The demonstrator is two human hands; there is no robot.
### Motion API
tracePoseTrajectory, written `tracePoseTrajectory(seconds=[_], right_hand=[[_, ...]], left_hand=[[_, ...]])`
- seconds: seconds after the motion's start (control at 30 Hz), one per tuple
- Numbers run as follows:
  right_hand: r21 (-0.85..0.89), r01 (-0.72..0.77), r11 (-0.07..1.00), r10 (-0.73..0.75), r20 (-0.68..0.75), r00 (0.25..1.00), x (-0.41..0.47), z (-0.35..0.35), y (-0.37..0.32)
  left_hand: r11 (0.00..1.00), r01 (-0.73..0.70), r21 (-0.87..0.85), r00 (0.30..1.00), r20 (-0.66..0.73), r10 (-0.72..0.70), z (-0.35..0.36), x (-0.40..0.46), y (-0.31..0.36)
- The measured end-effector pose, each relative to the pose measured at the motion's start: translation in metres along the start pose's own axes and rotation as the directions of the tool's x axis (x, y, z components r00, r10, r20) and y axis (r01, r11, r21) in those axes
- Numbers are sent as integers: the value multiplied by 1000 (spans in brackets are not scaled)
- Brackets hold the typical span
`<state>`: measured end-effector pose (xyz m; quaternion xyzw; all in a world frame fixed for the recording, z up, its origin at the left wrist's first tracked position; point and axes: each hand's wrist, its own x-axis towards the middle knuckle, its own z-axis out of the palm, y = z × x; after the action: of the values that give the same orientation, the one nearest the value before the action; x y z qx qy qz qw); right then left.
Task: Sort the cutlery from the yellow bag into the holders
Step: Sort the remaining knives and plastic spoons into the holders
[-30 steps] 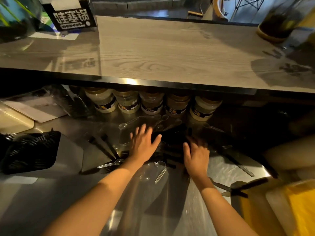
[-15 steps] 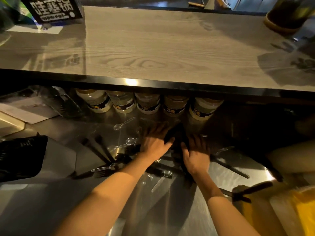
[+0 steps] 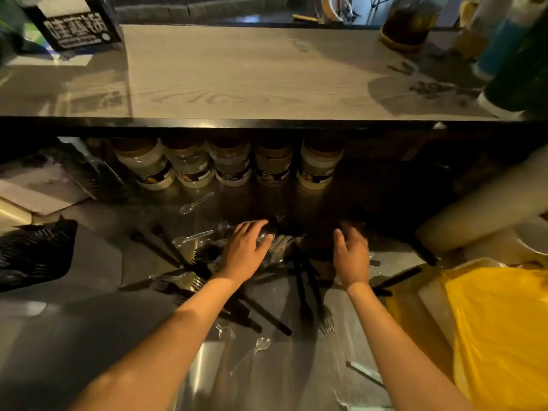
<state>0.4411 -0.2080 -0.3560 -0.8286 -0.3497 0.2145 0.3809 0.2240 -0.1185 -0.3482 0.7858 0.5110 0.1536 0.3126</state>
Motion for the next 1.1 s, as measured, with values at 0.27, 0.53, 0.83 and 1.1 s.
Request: tracePoseTrajectory(seconds=[0.27, 0.53, 0.83, 1.1], right_hand=[[-500, -164, 850, 161, -50, 986, 59, -55, 67], [-699, -177, 693, 198, -53, 979, 48, -51, 72], [47, 207, 977, -213, 195, 957, -6, -15, 61], [89, -155, 984, 168, -168, 971, -17, -24, 72]], left_hand=[[998, -60, 37, 971, 234, 50, 42, 4, 62], [995, -71, 66, 968, 245, 53, 88, 22, 114], [972, -158, 174, 949, 298, 101, 108, 23, 108], [972, -174, 159, 957, 260, 129, 97, 1, 76]])
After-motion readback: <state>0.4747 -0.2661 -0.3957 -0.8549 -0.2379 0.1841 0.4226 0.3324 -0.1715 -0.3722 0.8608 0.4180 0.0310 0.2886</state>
